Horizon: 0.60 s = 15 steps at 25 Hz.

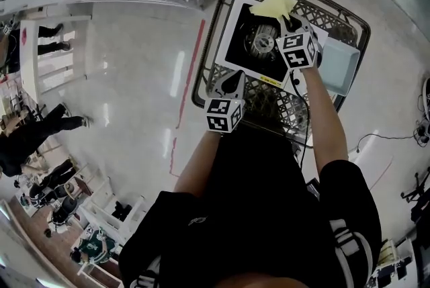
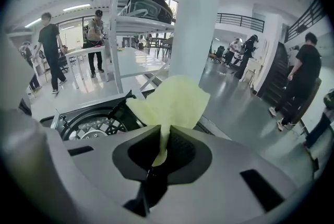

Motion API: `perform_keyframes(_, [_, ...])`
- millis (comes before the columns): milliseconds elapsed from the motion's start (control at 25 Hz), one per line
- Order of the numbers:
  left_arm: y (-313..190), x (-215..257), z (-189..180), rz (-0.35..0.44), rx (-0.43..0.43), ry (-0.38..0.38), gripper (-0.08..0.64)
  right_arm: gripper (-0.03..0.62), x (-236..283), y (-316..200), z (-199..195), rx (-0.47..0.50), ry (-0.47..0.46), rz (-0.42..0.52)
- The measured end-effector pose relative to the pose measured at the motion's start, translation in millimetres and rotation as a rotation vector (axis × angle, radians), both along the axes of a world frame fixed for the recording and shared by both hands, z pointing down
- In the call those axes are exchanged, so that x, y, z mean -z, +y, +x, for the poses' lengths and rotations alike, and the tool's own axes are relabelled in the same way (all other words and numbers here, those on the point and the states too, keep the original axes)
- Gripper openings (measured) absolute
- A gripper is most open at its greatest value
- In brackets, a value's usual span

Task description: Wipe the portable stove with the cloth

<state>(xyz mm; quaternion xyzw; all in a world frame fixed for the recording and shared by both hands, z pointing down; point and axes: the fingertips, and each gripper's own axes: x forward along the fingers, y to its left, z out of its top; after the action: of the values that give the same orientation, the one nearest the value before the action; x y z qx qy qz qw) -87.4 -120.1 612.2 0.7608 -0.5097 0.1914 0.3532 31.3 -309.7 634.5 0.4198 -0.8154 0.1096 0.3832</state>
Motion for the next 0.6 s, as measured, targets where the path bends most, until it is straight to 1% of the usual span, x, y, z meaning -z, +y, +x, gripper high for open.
perform_keyframes(120, [0.2,3.4,3.6,0.006,-0.008,-0.002,0.018,0.029,4.0,-5.1,6.7,-0.034,0.004,0.010])
perform_keyframes(200, [0.3,5.2,4.4,0.011,-0.010,-0.003,0.018,0.029,14.1,-3.9,0.8,-0.028,-0.019,0.032])
perform_keyframes(320, [-0.9,9.7,2.4,0.020,0.004,-0.004,0.018,0.029,36.1,4.7,-22.8,0.031,-0.072,0.078])
perform_keyframes(440, [-2.0,18.0,-2.0,0.049,0.039,-0.009,0.018,0.029,55.7,20.6,-43.2,0.073,-0.137,0.101])
perform_keyframes(520, [0.1,23.9,-9.6,0.070,0.069,-0.012,0.018,0.029,67.0,35.7,-59.4,0.114,-0.170,0.113])
perform_keyframes(600, [6.7,28.5,-21.0,0.079,0.097,-0.009,0.018,0.029,75.8,54.3,-77.8,0.162,-0.182,0.119])
